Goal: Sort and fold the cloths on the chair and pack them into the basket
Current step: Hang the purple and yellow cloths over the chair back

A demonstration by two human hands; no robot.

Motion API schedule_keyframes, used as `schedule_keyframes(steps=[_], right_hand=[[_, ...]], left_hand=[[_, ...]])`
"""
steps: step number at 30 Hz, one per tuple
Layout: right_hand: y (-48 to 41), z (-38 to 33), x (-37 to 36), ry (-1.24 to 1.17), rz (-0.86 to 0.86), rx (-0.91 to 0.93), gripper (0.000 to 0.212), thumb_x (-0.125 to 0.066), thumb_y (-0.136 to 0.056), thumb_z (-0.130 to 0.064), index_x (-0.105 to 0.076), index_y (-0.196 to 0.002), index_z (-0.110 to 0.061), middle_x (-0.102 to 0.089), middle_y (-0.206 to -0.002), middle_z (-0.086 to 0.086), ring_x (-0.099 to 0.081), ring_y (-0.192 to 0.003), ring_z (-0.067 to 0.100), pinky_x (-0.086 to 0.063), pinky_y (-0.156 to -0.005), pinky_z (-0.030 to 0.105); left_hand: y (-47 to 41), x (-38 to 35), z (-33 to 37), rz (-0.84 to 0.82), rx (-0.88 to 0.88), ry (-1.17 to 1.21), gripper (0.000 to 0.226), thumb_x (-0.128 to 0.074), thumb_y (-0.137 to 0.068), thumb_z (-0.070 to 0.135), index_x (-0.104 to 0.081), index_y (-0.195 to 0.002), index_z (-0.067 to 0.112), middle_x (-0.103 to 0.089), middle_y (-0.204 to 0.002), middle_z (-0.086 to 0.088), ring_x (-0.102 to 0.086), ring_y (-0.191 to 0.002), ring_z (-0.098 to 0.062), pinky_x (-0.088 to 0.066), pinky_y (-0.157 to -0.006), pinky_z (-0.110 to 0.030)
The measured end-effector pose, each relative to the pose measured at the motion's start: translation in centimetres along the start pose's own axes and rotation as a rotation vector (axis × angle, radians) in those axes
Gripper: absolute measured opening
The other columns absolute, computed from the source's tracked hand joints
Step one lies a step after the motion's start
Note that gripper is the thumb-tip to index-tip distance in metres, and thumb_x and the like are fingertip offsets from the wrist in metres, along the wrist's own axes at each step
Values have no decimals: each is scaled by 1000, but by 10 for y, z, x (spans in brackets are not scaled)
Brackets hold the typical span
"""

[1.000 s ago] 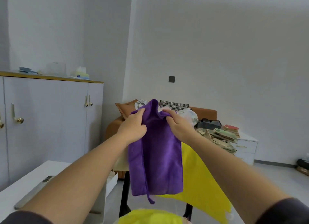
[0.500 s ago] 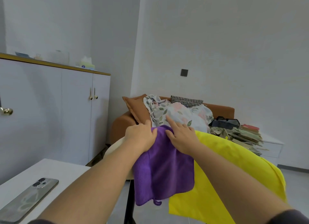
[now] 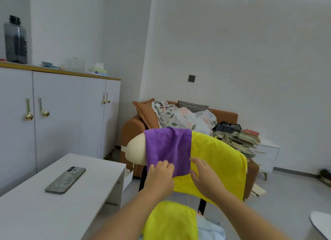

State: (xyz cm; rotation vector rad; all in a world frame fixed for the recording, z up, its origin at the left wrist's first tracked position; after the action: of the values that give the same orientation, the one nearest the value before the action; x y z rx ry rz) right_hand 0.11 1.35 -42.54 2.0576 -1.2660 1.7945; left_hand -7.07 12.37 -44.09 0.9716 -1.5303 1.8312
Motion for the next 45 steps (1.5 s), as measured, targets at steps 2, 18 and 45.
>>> schedule_keyframes(steps=[2, 18, 45], right_hand=[[34, 2, -15, 20, -142, -50, 43, -45, -98, -25, -37, -140, -20, -44, -140, 2, -46, -125, 18, -38, -96, 28], [137, -2, -78, 134, -596, -111, 59, -60, -89, -37, -36, -140, -21, -42, -139, 7, -43, -124, 23, -40, -96, 34], [63, -40, 101, -322, 179, -125, 18, -37, -97, -13, -42, -80, -13, -39, -62, 0, -34, -55, 14, -22, -49, 28]], left_hand=[[32, -13, 12, -196, -4, 10, 22, -47, -86, 20, -53, -106, 15, -51, -108, -4, -50, -103, -26, -37, -82, -39], [121, -41, 29, -510, 37, 51, 18, -47, -96, 23, -59, -105, 14, -57, -113, -9, -54, -104, -30, -39, -75, -35], [24, 103, -2, -109, 101, 63, 4, -47, -92, 18, -50, -89, 19, -54, -90, -1, -55, -78, -22, -38, -61, -32]])
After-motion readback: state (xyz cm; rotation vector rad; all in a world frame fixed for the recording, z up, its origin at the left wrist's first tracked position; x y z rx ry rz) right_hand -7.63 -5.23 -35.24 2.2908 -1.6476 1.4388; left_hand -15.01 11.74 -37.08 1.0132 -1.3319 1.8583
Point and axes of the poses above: each hand's wrist, its own y-axis away from the middle knuckle, its own x-axis out of the back of the hand, z = x × y, the point moved 9 cm from there along -y, towards the middle knuckle
